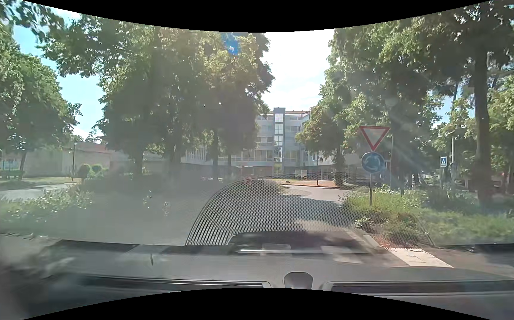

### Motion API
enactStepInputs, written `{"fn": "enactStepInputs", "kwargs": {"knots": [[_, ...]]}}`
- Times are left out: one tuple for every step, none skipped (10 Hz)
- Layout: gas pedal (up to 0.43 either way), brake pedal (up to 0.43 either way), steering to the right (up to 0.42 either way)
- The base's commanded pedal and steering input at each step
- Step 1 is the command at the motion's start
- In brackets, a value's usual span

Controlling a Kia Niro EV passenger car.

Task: Follow the waypoints while adhering to traffic rules and regulations

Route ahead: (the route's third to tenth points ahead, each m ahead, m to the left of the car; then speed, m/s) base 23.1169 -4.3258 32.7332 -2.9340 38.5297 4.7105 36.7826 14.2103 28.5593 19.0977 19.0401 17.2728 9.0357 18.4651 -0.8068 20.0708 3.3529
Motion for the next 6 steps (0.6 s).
{"fn": "enactStepInputs", "kwargs": {"knots": [[0.118, 0.006, 0.001], [0.118, 0.006, 0.008], [0.118, 0.006, 0.011], [0.098, 0.006, 0.015], [0.079, 0.006, 0.021], [0.079, 0.006, 0.019]]}}
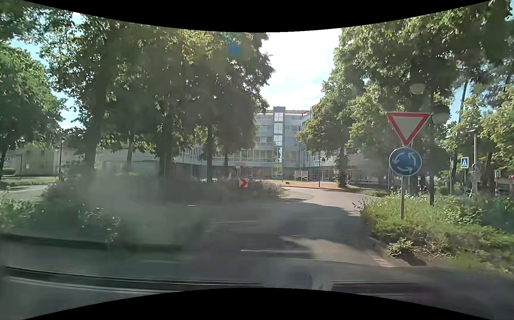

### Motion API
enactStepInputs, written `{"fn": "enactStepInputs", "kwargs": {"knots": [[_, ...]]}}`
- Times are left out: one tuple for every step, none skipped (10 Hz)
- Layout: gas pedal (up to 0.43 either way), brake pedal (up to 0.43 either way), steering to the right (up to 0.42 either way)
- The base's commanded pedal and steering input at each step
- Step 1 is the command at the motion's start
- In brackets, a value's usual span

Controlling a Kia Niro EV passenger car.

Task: Follow the waypoints while adhering to traffic rules and regulations

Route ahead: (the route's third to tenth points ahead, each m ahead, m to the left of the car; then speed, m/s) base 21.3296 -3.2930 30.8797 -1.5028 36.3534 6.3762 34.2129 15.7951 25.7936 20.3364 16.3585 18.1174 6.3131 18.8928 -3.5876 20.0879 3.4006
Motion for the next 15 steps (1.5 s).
{"fn": "enactStepInputs", "kwargs": {"knots": [[0.059, 0.006, 0.012], [0.059, 0.006, 0.009], [0.047, 0.006, 0.008], [0.039, 0.006, 0.005], [0.039, 0.006, 0.003], [0.039, 0.006, 0.003], [0.028, 0.006, 0.004], [0.028, 0.006, 0.005], [0.028, 0.006, 0.007], [0.028, 0.006, 0.009], [0.028, 0.006, 0.011], [0.028, 0.006, 0.015], [0.02, 0.006, 0.02], [0.02, 0.006, 0.033], [0.02, 0.006, 0.051]]}}
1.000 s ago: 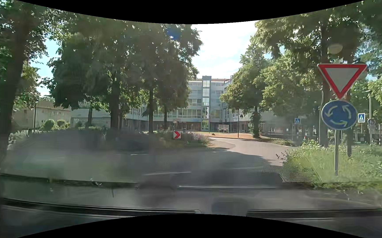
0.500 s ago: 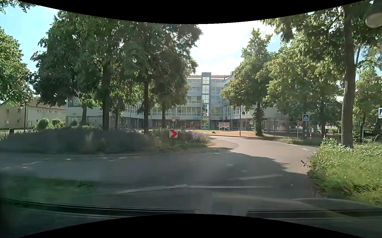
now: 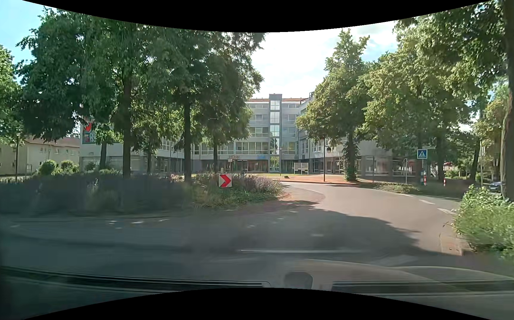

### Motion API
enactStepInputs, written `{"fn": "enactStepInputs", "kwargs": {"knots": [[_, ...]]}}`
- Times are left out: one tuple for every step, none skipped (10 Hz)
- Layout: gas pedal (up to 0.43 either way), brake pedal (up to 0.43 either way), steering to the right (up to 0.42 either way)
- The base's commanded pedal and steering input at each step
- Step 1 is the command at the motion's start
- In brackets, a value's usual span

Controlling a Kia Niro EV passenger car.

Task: Follow the waypoints while adhering to traffic rules and regulations

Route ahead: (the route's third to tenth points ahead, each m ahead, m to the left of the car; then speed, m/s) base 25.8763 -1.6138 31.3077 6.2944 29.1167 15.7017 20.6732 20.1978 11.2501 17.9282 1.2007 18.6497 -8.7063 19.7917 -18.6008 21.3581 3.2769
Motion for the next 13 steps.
{"fn": "enactStepInputs", "kwargs": {"knots": [[0.02, 0.006, 0.07], [0.028, 0.006, 0.091], [0.028, 0.006, 0.113], [0.028, 0.006, 0.134], [0.028, 0.006, 0.149], [0.028, 0.006, 0.171], [0.039, 0.006, 0.191], [0.039, 0.006, 0.209], [0.047, 0.006, 0.217], [0.047, 0.006, 0.225], [0.059, 0.006, 0.235], [0.067, 0.006, 0.239], [0.067, 0.006, 0.24]]}}
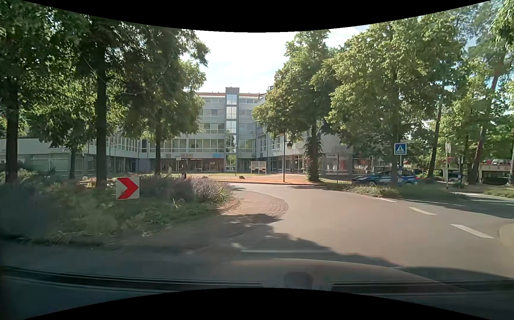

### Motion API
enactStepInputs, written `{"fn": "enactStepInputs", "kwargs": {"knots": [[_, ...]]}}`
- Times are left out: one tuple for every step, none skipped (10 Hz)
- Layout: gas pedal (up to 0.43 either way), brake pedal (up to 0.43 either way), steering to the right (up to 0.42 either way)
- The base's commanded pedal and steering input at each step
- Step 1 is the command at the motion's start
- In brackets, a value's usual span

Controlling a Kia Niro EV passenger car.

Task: Follow the waypoints while adhering to traffic rules and regulations

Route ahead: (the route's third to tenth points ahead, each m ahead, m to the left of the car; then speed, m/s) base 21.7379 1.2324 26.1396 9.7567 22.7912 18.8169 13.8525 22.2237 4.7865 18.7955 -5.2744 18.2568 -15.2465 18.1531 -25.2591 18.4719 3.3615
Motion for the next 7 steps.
{"fn": "enactStepInputs", "kwargs": {"knots": [[0.067, 0.006, 0.244], [0.067, 0.006, 0.247], [0.067, 0.006, 0.245], [0.067, 0.006, 0.243], [0.079, 0.006, 0.239], [0.098, 0.006, 0.235], [0.11, 0.006, 0.23]]}}
